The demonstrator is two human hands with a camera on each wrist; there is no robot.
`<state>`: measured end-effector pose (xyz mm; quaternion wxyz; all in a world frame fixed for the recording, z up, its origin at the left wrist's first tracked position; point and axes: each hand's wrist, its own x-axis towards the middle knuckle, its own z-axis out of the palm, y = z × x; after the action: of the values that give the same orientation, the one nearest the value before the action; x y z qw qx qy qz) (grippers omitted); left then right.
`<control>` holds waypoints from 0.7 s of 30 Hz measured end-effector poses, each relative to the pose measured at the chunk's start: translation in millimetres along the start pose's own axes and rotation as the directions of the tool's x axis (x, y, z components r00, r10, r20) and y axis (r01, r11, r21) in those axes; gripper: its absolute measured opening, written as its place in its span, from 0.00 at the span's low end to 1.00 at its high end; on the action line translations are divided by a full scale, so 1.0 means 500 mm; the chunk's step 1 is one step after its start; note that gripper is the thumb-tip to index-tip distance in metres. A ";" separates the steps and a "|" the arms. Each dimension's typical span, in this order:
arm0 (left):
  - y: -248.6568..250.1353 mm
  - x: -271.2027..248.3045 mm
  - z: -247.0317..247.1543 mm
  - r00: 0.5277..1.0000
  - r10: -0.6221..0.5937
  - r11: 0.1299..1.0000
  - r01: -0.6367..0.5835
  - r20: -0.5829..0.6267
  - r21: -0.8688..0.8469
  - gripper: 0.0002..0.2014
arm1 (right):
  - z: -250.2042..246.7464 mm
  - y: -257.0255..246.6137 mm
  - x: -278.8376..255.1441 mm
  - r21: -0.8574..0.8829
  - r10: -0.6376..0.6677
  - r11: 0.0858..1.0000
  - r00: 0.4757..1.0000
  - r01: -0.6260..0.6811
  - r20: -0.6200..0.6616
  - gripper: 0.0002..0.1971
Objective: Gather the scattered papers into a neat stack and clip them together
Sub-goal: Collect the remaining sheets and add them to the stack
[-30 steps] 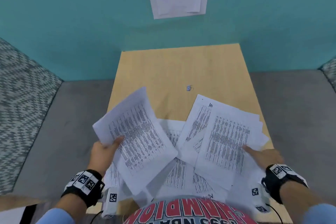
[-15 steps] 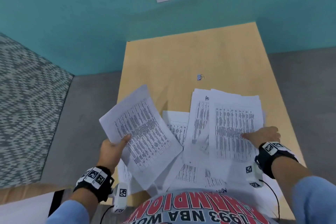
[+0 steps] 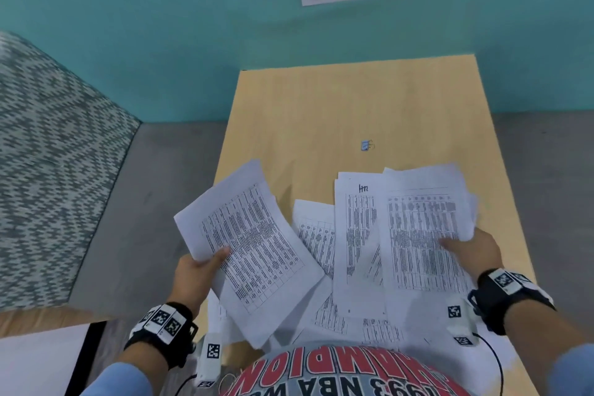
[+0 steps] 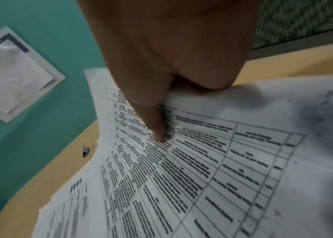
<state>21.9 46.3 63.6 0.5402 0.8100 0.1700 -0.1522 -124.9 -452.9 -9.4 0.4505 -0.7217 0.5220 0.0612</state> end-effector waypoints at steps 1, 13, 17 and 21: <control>-0.003 0.002 -0.002 1.000 -0.005 1.000 0.005 -0.004 -0.009 0.12 | -0.014 0.003 -0.002 0.057 -0.005 0.998 1.000 0.004 0.005 0.12; -0.018 -0.013 -0.017 1.000 0.014 0.997 -0.013 -0.014 0.081 0.12 | -0.046 0.020 -0.061 0.211 -0.085 0.976 0.986 0.053 0.142 0.14; -0.033 -0.043 -0.037 1.000 0.015 0.995 -0.012 -0.026 0.101 0.11 | 0.053 -0.018 -0.053 -0.178 -0.218 0.955 0.969 0.236 0.117 0.12; -0.069 -0.068 -0.070 1.000 -0.012 0.999 0.012 -0.003 0.049 0.14 | 0.117 -0.031 -0.029 -0.493 -0.217 0.842 0.974 0.219 0.062 0.27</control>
<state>-21.8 87.4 62.6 0.5191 0.8222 0.1719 -0.1583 -96.5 -400.2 -26.8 0.2545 -0.8677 0.4023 0.1431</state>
